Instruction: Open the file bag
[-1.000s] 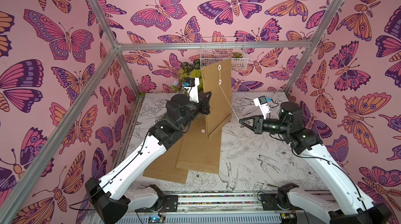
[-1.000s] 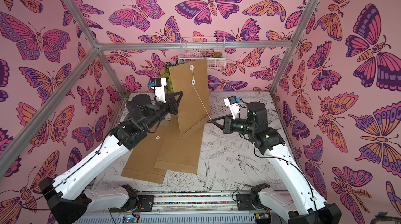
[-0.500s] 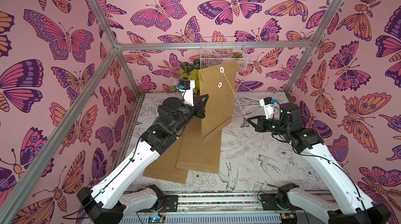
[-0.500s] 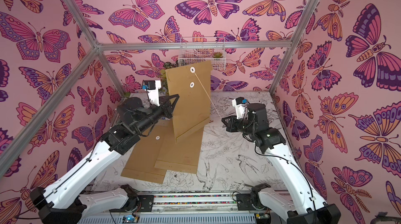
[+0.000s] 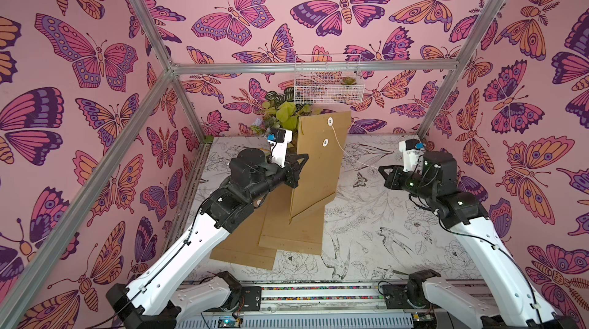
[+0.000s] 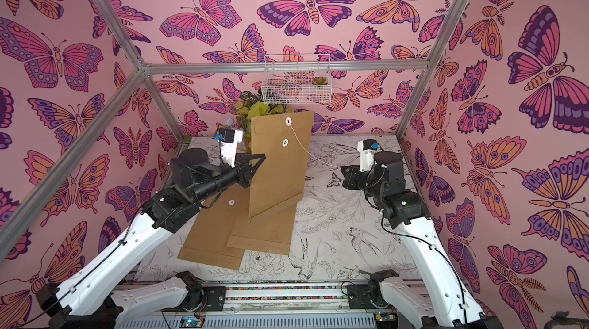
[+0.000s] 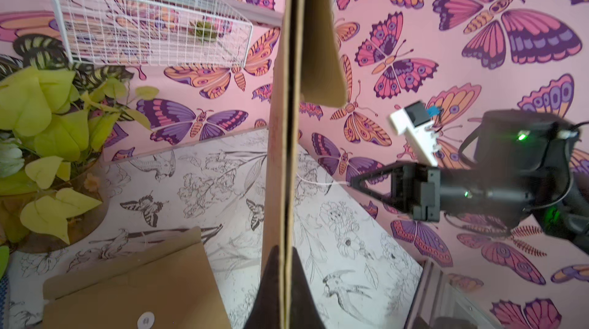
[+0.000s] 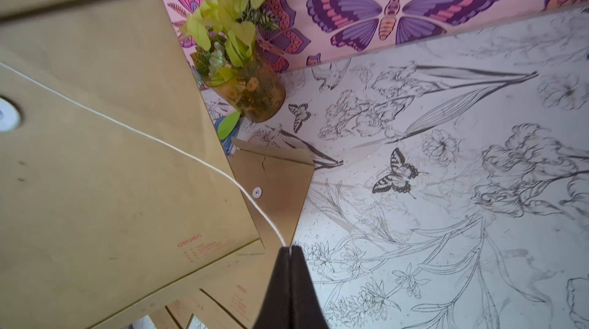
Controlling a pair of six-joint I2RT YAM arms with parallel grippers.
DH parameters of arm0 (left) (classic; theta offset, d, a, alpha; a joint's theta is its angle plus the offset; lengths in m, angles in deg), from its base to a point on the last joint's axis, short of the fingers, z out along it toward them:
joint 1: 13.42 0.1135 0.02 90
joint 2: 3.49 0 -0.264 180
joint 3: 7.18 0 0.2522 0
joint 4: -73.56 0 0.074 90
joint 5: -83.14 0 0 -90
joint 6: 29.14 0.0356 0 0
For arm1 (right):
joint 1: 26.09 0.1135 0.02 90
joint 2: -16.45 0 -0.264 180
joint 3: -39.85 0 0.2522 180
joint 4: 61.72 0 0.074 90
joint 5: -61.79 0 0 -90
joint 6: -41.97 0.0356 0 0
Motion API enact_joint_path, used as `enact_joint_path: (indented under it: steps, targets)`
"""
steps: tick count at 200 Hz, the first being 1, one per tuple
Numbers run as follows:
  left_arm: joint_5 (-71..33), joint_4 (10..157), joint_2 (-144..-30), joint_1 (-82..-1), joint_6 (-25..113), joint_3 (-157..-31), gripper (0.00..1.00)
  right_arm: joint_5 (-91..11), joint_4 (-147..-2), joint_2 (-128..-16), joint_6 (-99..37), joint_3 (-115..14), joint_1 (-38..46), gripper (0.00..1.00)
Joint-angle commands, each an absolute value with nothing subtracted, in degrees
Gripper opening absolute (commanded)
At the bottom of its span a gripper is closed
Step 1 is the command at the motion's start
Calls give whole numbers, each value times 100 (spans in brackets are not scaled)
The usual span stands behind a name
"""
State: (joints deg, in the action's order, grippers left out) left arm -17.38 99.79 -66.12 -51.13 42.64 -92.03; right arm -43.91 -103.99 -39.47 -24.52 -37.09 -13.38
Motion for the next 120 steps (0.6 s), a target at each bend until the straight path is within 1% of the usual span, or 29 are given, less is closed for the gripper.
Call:
enact_joint_path:
  steps: [1, 54, 120]
  targets:
    - [-2052, 10296, -6600, -5071, 4493, -9288, 0, -3943, -10220, -3663, -2547, -4145, -1379, 0]
    - [-2344, 10620, -6745, -5073, 4537, -9305, 0, -3305, -9880, -3460, -2622, -4810, -1387, 0]
    - [-2866, 10652, -7060, -5086, 4477, -9256, 0, -3252, -9569, -3973, -2876, -5739, -1386, 0]
